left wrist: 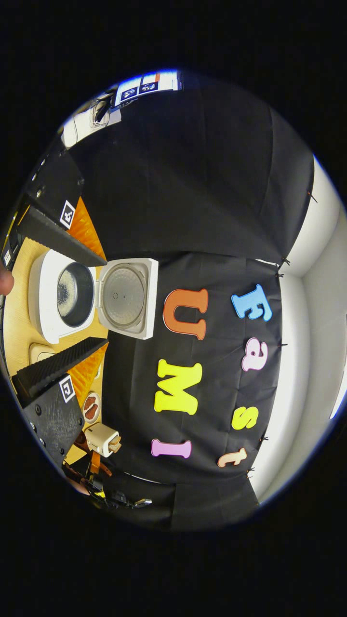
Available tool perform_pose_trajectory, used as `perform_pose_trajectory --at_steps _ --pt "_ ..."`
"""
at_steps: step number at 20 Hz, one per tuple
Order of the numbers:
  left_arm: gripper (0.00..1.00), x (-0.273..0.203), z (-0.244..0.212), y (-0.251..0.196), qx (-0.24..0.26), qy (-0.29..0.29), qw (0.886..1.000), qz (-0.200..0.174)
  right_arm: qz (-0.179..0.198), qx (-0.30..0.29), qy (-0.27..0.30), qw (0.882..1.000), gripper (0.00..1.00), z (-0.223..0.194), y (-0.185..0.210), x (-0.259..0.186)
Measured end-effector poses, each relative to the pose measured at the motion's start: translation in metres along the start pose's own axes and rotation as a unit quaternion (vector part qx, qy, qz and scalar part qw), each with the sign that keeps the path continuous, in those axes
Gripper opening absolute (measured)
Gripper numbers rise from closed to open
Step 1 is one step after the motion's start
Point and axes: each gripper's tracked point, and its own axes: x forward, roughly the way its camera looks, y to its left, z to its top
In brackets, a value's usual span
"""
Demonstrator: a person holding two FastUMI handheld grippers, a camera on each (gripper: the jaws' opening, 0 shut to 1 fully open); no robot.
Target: Close the left gripper, press the button to open the rice cooker; take a wooden spoon from the chopstick holder with the right hand, scoop a spoonful of rice and pour it into the rice cooker, then put the wooden spoon back into the chopstick holder.
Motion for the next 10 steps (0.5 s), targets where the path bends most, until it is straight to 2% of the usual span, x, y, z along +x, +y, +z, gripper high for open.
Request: perform_pose_trajectory --at_steps 2,5,10 --pt "0.95 -0.001 -0.001 0.001 0.001 -0.001 1.000 -0.006 0.016 -0.014 0.007 1.000 0.09 -0.012 0.027 0.000" --pt "0.95 -0.002 -0.006 0.014 0.002 0.009 1.000 0.002 0.019 -0.032 0.024 0.999 0.09 -0.042 0.049 0.012" --pt "0.94 -0.013 -0.010 0.041 0.000 0.020 0.999 0.033 -0.009 -0.103 0.051 0.993 0.09 -0.101 0.055 0.032"
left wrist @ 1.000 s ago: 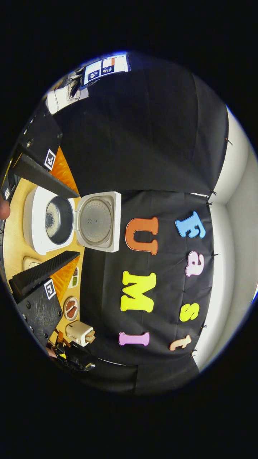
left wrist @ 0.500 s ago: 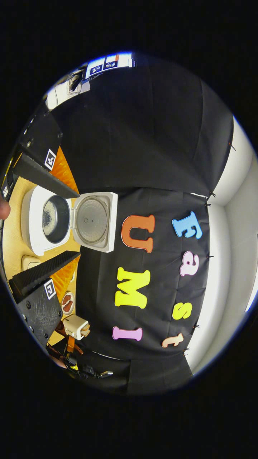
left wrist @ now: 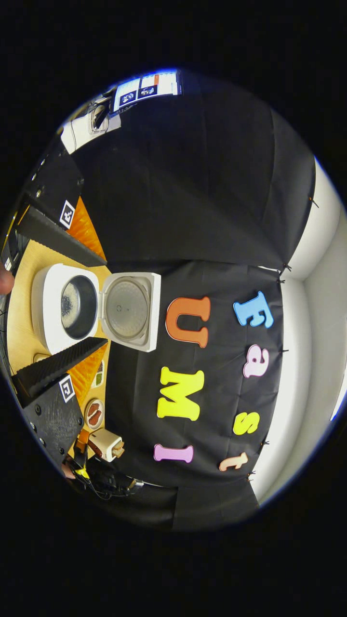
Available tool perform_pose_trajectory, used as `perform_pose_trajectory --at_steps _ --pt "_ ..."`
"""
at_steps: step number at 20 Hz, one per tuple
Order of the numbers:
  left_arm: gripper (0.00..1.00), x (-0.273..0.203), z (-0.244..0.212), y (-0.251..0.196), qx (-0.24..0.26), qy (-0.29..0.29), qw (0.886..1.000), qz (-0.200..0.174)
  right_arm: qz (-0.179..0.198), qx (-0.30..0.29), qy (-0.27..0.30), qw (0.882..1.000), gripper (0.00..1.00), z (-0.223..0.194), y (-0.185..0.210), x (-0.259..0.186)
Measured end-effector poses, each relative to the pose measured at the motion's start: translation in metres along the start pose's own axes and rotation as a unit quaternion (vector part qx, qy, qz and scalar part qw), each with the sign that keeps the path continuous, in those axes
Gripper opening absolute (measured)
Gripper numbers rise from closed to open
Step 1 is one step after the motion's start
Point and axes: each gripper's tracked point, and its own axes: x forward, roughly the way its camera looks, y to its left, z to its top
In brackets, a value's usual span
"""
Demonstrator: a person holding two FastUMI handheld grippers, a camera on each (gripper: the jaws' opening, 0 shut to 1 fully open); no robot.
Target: Close the left gripper, press the button to open the rice cooker; take a wooden spoon from the chopstick holder with the right hand, scoop a spoonful of rice and pour it into the rice cooker, then put the wooden spoon back into the chopstick holder.
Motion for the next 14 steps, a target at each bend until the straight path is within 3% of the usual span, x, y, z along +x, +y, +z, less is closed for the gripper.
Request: perform_pose_trajectory --at_steps 5,9,14 --pt "0.94 -0.006 -0.011 0.019 0.004 0.018 1.000 0.019 -0.043 -0.107 0.006 0.993 0.09 -0.041 0.005 0.018" --pt "0.94 -0.006 -0.016 0.027 0.005 0.030 0.999 0.022 -0.066 -0.158 -0.006 0.985 0.09 -0.055 0.008 0.024" --pt "0.95 -0.011 -0.019 0.031 0.011 0.042 0.999 0.021 -0.048 -0.126 -0.003 0.991 0.09 -0.074 0.034 0.029"
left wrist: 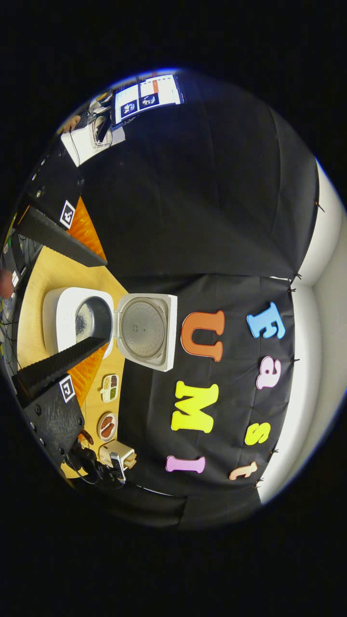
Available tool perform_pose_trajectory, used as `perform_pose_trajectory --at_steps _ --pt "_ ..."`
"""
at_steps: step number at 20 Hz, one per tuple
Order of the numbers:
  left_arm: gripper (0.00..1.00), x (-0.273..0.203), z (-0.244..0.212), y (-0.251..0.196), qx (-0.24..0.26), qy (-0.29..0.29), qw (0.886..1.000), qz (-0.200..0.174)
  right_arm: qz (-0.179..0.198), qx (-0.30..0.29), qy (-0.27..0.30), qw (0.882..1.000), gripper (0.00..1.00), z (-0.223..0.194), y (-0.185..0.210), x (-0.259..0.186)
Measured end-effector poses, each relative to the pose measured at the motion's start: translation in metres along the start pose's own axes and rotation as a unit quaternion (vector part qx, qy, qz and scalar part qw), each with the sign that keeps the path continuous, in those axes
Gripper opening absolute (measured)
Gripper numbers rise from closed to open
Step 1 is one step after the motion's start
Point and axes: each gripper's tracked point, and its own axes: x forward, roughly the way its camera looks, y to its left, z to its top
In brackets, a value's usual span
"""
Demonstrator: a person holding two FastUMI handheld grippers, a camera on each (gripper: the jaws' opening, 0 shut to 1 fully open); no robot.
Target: Close the left gripper, press the button to open the rice cooker; take a wooden spoon from the chopstick holder with the right hand, scoop a spoonful of rice and pour it into the rice cooker, then put the wooden spoon back into the chopstick holder.
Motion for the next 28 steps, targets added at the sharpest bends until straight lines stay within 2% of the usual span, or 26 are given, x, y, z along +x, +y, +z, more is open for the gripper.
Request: perform_pose_trajectory --at_steps 5,9,12,17,21,25,28 --pt "0.95 -0.003 -0.008 0.006 0.004 0.011 1.000 0.006 0.043 0.074 0.017 0.996 0.09 -0.005 0.028 0.001" --pt "0.95 -0.006 -0.008 0.006 0.005 0.016 1.000 0.006 0.080 0.155 0.032 0.984 0.09 -0.005 0.045 0.001" --pt "0.94 -0.009 -0.005 0.008 0.007 0.015 1.000 0.009 0.105 0.241 0.047 0.964 0.09 -0.005 0.052 0.001" --pt "0.95 -0.014 -0.003 0.003 0.007 0.013 1.000 0.009 0.113 0.336 0.065 0.933 0.08 -0.009 0.037 0.006" --pt "0.95 -0.018 0.001 -0.004 0.010 0.007 1.000 0.007 0.113 0.392 0.073 0.910 0.08 -0.013 0.018 0.008" --pt "0.95 -0.022 0.001 -0.012 0.013 0.004 1.000 0.005 0.105 0.443 0.048 0.889 0.09 0.002 -0.014 0.000" --pt "0.95 -0.024 0.003 -0.019 0.016 -0.003 1.000 0.000 0.112 0.498 0.031 0.859 0.09 0.017 -0.039 -0.008"
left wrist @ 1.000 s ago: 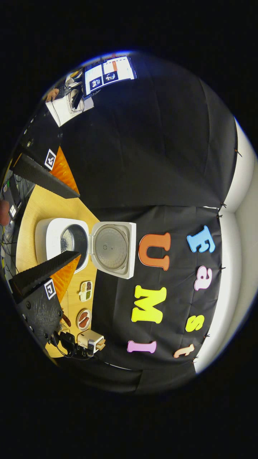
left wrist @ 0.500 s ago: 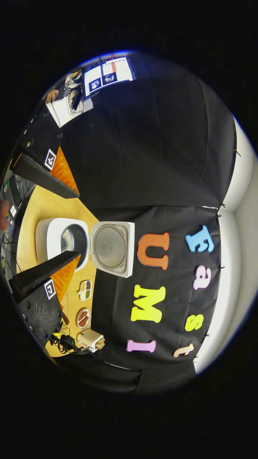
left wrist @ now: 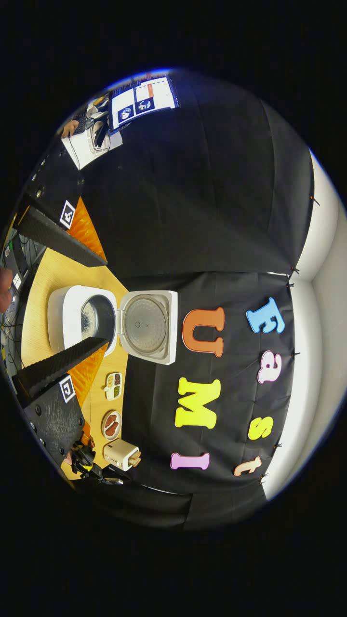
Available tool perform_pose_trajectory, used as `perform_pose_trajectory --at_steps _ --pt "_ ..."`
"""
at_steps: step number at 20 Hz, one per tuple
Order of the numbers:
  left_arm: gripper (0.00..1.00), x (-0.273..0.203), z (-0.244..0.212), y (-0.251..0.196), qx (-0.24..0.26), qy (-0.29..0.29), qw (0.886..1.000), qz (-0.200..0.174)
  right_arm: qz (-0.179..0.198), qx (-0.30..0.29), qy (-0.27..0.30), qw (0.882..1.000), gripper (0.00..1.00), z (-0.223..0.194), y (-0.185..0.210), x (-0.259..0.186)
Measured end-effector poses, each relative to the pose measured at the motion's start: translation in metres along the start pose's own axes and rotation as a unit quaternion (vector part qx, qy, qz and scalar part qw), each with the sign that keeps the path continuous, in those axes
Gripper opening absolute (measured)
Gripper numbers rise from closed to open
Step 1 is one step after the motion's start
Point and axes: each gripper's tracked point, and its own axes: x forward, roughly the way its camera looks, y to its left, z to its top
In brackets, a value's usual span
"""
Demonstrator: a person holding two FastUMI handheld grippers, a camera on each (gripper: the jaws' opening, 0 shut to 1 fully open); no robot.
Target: Close the left gripper, press the button to open the rice cooker; take a wooden spoon from the chopstick holder with the right hand, scoop a spoonful of rice and pour it into the rice cooker, then put the wooden spoon back into the chopstick holder.
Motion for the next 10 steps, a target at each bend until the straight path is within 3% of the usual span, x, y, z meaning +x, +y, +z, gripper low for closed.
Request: perform_pose_trajectory --at_steps 5,10 --pt "0.94 -0.001 0.001 -0.002 0.001 -0.008 1.000 -0.001 0.046 0.052 -0.025 0.997 0.08 0.034 0.024 -0.024" --pt "0.94 -0.002 -0.001 0.006 -0.003 -0.010 1.000 0.001 0.082 0.064 -0.023 0.994 0.08 0.036 0.072 -0.035"
